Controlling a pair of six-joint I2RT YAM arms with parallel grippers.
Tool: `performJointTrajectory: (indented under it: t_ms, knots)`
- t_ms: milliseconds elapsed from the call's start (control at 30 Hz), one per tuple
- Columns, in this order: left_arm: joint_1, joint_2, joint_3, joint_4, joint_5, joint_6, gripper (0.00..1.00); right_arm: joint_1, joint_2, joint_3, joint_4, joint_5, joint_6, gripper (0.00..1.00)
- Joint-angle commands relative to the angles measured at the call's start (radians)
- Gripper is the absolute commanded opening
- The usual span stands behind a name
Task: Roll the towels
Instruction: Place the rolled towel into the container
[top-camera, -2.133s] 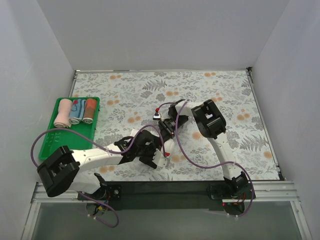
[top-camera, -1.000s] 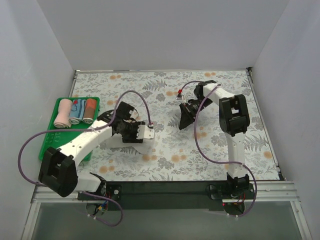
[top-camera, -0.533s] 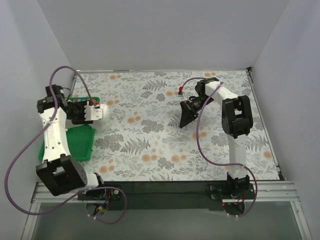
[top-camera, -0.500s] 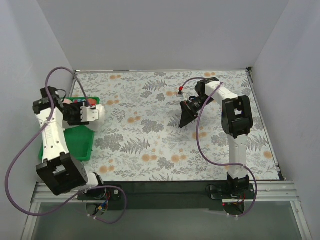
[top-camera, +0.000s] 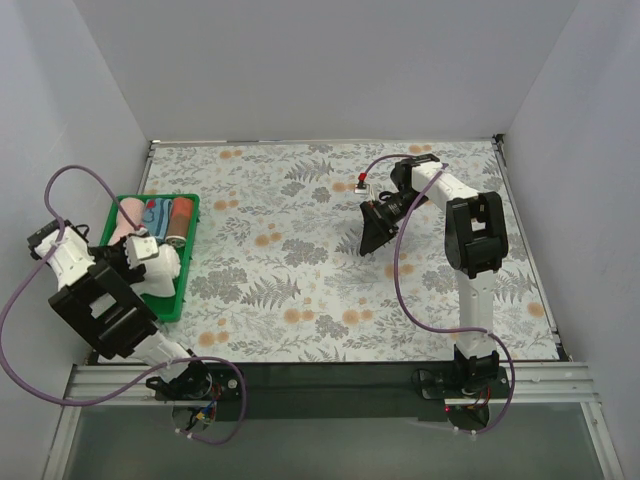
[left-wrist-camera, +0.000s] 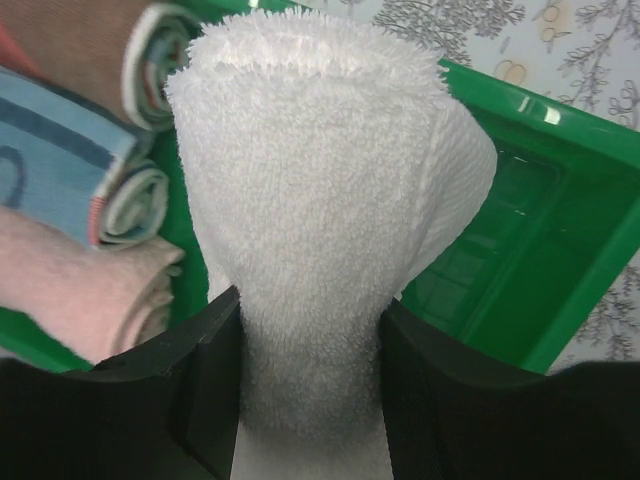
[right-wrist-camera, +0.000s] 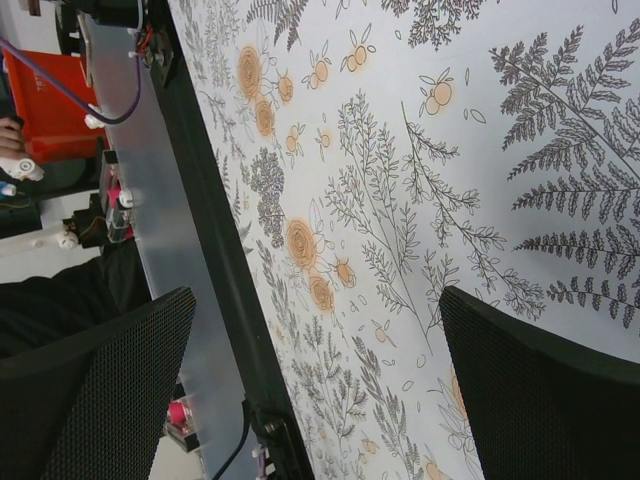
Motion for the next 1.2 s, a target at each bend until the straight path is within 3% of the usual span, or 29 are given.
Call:
performJointTrajectory:
  t_ms: [0, 333, 567, 900, 1167]
  knots:
    - [0.026, -0.034, -0.074, -0.008, -0.014, 0.583, 0.0, -0.002, -0.047, 0.0, -0.009, -0.006, 0.02, 0.99]
    - [0.024, -0.024, -0.202, 0.077, -0.067, 0.761, 0.0, 0.004, -0.039, -0.012, -0.007, -0.021, 0.032, 0.99]
    - [0.014, 0.041, -0.072, 0.069, 0.002, 0.879, 0.0, 0.009, -0.039, -0.02, -0.009, -0.023, 0.037, 0.99]
    - [-0.026, 0.17, 0.123, -0.027, 0.049, 0.892, 0.0, 0.022, -0.025, -0.026, -0.006, -0.015, 0.044, 0.99]
    - [-0.077, 0.148, 0.002, -0.031, -0.1, 0.895, 0.0, 0.022, -0.024, -0.03, -0.004, 0.006, 0.047, 0.99]
